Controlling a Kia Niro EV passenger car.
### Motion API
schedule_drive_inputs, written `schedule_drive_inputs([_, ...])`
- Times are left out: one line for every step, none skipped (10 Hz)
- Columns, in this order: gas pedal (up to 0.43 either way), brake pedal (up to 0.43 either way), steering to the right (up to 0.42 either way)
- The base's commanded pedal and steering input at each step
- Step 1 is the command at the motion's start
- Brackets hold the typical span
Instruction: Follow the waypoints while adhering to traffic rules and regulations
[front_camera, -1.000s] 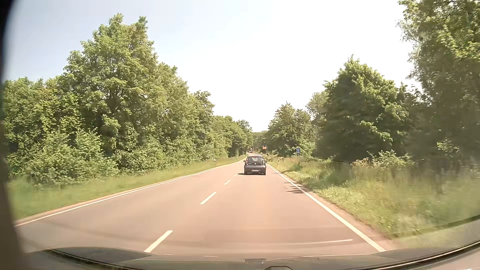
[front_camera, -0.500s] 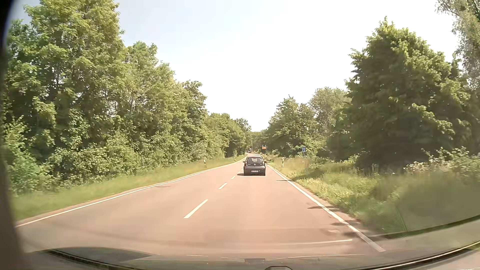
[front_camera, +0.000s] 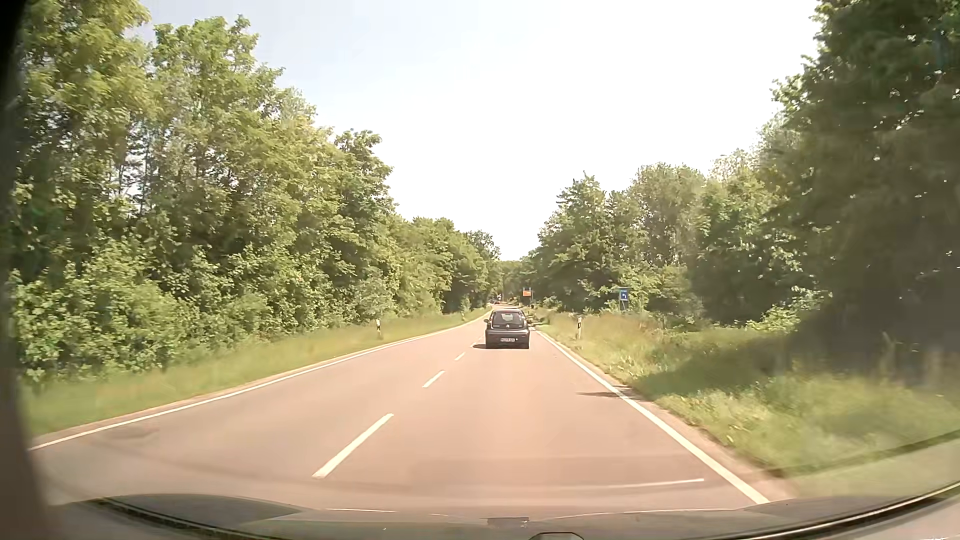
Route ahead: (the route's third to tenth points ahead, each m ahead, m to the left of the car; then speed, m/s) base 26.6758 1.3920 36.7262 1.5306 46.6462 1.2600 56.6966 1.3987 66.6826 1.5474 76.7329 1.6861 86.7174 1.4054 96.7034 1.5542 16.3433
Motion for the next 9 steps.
schedule_drive_inputs([0.157,0.0,0.001])
schedule_drive_inputs([0.157,0.0,0.001])
schedule_drive_inputs([0.157,0.0,0.0])
schedule_drive_inputs([0.157,0.0,0.001])
schedule_drive_inputs([0.157,0.0,0.001])
schedule_drive_inputs([0.157,0.0,0.0])
schedule_drive_inputs([0.157,0.0,0.0])
schedule_drive_inputs([0.157,0.0,0.0])
schedule_drive_inputs([0.169,0.0,0.0])
